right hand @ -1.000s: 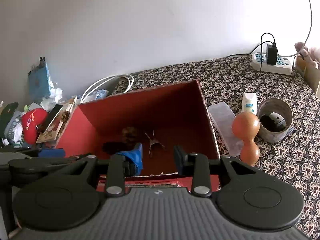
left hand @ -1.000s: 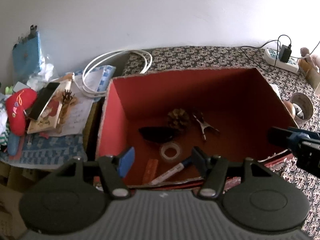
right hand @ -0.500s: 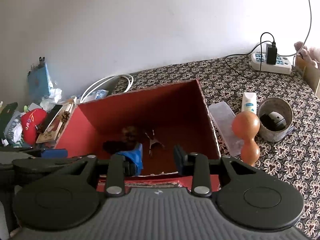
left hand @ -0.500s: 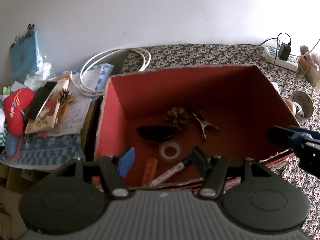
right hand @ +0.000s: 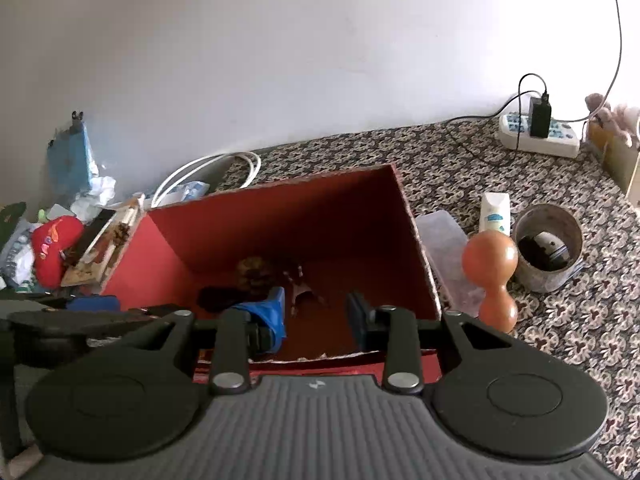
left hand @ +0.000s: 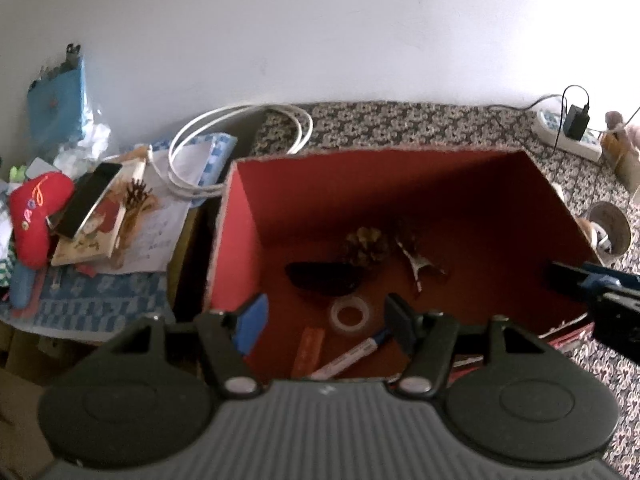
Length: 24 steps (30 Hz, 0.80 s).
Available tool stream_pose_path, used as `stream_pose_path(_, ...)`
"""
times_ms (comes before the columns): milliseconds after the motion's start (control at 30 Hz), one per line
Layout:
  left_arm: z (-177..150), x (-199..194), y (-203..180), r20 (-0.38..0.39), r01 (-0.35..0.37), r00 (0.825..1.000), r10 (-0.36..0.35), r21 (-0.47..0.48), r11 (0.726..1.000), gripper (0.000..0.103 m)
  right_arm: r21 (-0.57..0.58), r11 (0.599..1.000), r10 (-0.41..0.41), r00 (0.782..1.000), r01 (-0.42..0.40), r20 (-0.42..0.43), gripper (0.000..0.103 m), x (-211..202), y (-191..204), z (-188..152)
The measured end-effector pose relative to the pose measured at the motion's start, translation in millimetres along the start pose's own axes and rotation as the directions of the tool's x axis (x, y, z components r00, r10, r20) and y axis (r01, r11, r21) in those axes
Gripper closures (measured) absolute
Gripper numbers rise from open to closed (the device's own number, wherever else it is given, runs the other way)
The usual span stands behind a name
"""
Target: Organize rigid objects
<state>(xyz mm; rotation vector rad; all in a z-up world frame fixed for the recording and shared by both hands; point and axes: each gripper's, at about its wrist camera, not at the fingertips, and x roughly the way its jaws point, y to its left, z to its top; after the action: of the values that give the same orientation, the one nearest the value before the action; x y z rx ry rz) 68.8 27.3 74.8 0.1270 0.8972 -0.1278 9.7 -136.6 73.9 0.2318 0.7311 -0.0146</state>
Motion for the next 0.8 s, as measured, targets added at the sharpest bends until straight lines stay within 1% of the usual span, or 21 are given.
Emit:
stream_pose_path(200, -1.6, 2.4, 0.2, -0.006, -0.004, 1.000, 0.004, 0.004, 1.000, 0.036, 0.004, 1.000, -0.021, 1.000, 0.021, 0.006, 0.086, -0.5, -1.9, 0.7)
stream_pose_path(500, -4.4, -2.7, -4.3, -0.013, 0.007, 1.000, -0.007, 0.011, 1.000, 0.036, 0.024, 0.999, -0.025, 1.000, 0.025, -0.008, 0.086, -3.5, -5.0, 0.4)
stream_pose_path(800, -6.3, -10.6, -9.9, -0.004, 0.002, 1.000, -0.002, 0.021, 1.000, 0.036, 0.031, 0.999, -0.022, 1.000, 0.022, 0.000, 0.086, -13.0, -6.8, -1.5)
